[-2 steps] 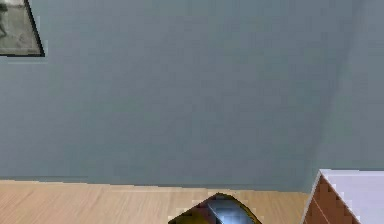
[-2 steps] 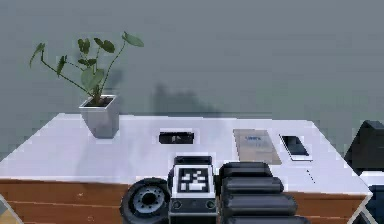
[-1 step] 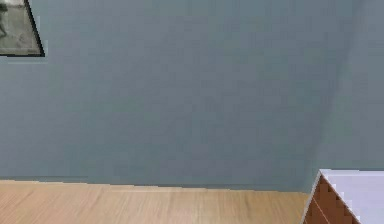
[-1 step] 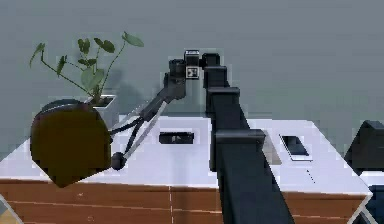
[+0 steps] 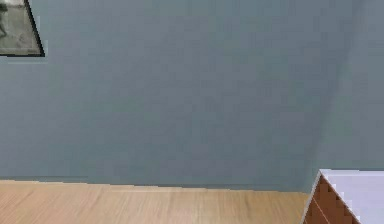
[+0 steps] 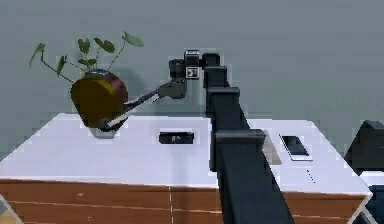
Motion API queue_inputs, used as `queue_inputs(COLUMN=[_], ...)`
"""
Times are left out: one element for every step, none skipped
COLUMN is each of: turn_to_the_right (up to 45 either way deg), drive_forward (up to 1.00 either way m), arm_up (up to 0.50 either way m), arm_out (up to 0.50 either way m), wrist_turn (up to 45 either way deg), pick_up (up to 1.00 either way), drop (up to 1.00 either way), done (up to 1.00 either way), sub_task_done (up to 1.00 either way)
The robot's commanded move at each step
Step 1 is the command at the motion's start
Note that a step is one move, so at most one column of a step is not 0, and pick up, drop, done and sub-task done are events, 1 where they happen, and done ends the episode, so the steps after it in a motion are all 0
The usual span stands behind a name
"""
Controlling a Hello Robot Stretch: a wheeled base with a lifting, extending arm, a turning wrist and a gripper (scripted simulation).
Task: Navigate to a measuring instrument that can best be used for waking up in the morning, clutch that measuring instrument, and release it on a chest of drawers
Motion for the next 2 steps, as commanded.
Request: queue_inputs(turn_to_the_right=[0.0, 0.0], drive_forward=[0.0, 0.0], arm_up=[0.0, 0.0], arm_out=[0.0, 0.0], wrist_turn=[45.0, 45.0], pick_up=[0.0, 0.0], drop=[0.0, 0.0], done=[0.0, 0.0], sub_task_done=[0.0, 0.0])
